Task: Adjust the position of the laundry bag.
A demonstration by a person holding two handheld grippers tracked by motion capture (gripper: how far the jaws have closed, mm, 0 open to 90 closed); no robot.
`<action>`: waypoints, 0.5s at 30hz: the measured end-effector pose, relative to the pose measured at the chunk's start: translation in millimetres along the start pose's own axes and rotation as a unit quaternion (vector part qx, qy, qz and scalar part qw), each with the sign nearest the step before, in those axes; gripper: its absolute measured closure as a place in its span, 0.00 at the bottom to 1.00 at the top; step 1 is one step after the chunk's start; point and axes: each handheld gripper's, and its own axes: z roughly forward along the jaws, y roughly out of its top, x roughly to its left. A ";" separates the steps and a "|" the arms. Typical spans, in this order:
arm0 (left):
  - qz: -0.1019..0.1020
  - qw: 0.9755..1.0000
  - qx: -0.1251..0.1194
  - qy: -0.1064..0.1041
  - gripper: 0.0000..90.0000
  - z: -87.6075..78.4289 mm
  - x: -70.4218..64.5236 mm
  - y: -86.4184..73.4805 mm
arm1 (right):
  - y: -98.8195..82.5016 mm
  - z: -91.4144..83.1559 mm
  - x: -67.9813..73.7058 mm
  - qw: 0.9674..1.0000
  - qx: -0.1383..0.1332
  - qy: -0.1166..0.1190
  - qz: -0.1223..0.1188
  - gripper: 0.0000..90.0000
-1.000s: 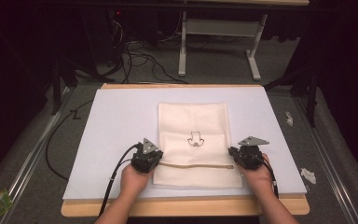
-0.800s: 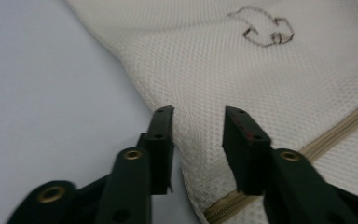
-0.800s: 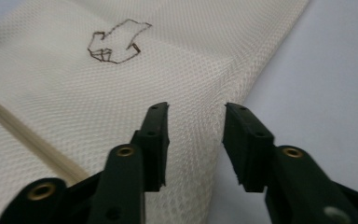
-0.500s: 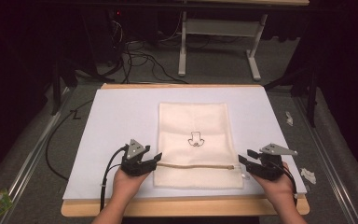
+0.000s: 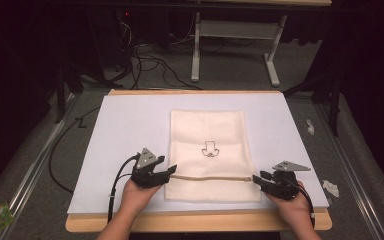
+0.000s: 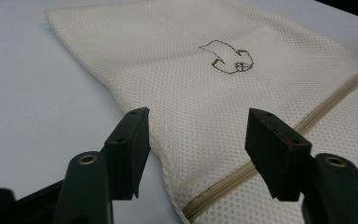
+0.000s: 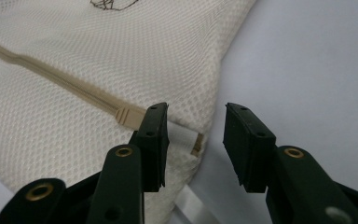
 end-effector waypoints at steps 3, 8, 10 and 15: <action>0.002 1.000 0.006 0.002 0.42 1.6 -1.8 -0.6 | -0.9 2.4 6.7 1.000 0.012 0.000 -0.015 0.69; -0.005 1.000 0.008 0.004 0.40 3.3 -1.9 -0.9 | -0.8 4.0 3.8 1.000 0.017 -0.004 -0.008 0.69; -0.018 1.000 0.005 0.002 0.40 3.2 -1.0 0.6 | -2.2 6.8 2.7 1.000 0.024 0.003 -0.006 0.69; -0.026 1.000 -0.002 -0.004 0.40 2.3 -1.1 0.9 | -3.0 8.2 3.9 1.000 0.020 -0.001 -0.016 0.70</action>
